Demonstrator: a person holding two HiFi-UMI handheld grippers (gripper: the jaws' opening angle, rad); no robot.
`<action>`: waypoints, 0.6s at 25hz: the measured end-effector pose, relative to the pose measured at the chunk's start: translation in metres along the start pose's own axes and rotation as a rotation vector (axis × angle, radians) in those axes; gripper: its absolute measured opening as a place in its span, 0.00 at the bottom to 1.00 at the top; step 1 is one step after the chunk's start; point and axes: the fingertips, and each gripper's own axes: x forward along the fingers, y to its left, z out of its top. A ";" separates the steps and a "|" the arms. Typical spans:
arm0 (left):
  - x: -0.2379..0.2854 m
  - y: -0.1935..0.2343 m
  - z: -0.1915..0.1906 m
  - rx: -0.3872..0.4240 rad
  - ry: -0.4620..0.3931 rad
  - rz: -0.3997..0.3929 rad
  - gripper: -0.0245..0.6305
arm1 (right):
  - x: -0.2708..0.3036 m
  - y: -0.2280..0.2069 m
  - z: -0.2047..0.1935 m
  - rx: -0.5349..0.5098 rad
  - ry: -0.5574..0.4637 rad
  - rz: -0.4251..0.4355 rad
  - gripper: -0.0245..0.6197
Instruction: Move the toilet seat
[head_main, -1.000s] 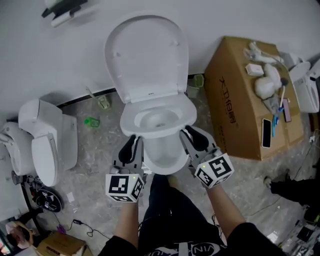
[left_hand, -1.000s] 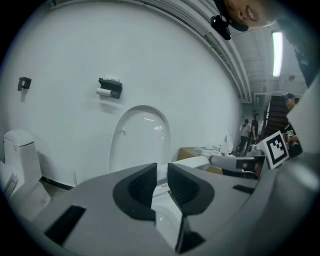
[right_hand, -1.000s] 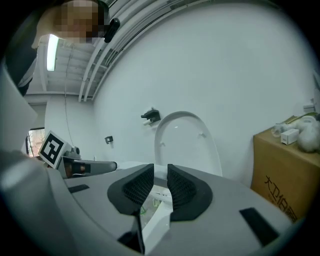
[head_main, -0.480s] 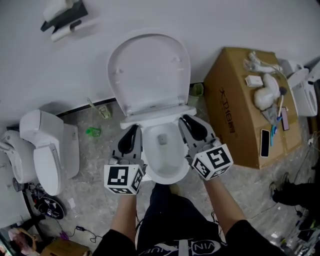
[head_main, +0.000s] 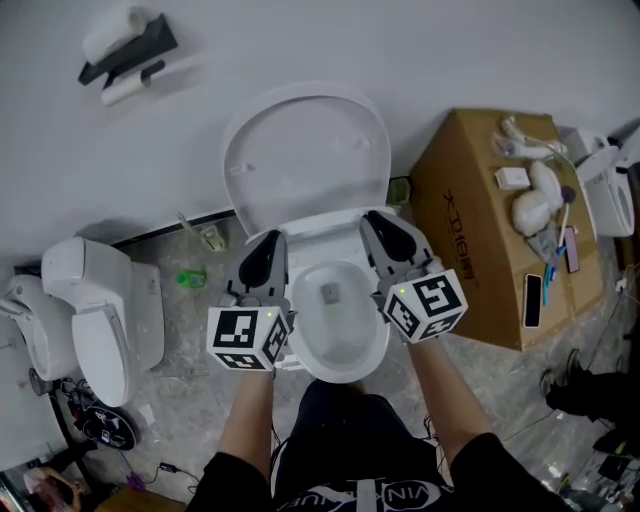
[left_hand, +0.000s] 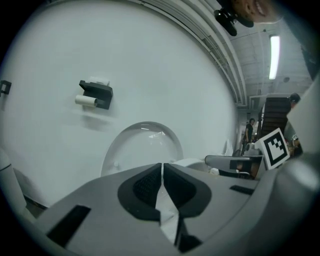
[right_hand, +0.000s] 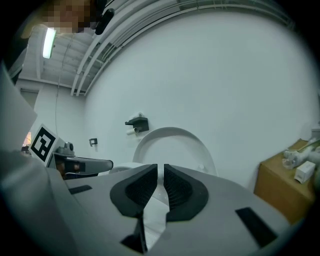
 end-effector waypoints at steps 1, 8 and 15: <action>0.006 0.004 0.003 -0.003 0.002 -0.003 0.06 | 0.006 -0.003 0.003 -0.003 0.002 -0.003 0.12; 0.040 0.023 0.018 0.027 0.007 0.002 0.06 | 0.044 -0.020 0.016 -0.032 0.009 -0.016 0.10; 0.065 0.039 0.026 0.038 0.019 -0.010 0.05 | 0.071 -0.031 0.022 -0.047 0.024 -0.036 0.09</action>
